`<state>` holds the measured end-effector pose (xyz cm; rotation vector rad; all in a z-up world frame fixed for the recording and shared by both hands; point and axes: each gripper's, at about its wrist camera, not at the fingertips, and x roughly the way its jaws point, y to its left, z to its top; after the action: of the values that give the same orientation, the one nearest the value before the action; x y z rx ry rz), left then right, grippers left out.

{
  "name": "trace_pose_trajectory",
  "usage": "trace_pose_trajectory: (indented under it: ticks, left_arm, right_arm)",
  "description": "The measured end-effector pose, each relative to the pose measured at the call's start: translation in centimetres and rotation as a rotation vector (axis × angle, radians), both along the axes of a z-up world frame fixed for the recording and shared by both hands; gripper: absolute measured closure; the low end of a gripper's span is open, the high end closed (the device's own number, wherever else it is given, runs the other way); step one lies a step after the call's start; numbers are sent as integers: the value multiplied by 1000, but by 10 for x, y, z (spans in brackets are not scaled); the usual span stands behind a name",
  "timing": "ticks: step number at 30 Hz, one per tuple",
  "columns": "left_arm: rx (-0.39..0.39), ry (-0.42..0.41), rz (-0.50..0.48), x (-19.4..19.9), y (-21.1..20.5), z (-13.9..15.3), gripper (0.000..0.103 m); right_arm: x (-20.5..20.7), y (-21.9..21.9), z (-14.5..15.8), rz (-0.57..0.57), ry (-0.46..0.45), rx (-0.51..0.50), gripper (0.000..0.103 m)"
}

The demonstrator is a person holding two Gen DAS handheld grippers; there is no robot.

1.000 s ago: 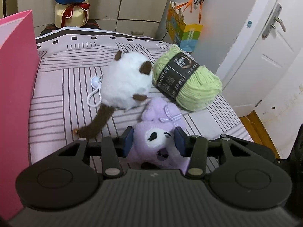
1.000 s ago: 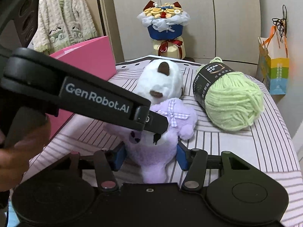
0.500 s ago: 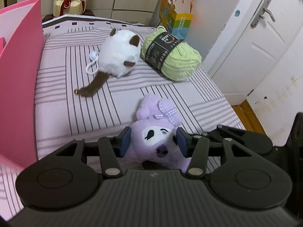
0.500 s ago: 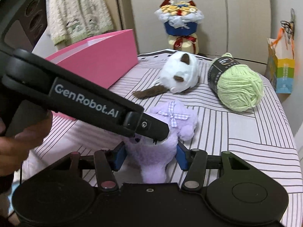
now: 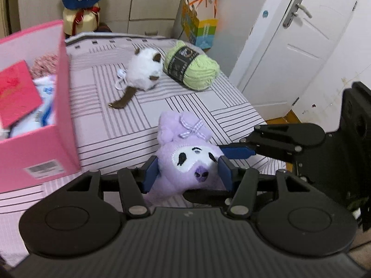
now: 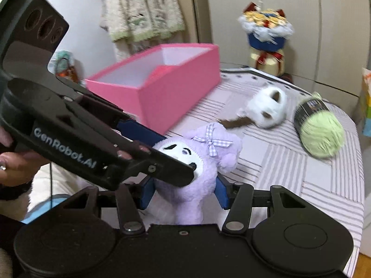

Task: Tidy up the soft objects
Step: 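Carry the purple plush into the pink box and open the left tool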

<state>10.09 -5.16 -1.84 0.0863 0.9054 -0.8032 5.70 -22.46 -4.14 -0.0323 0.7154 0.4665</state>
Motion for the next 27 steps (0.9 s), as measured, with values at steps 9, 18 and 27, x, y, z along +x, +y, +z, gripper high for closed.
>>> trace_pose_trajectory:
  ticks: [9, 18, 27]
  left_arm:
    - [-3, -96, 44, -11, 52, 40, 48]
    - [-32, -177, 104, 13, 94, 67, 47]
    - [-76, -207, 193, 79, 119, 74, 46]
  right_arm:
    - [5, 41, 38, 129, -66, 14, 44]
    - [32, 82, 63, 182, -171, -11, 44]
    - [99, 113, 74, 207, -231, -53, 43]
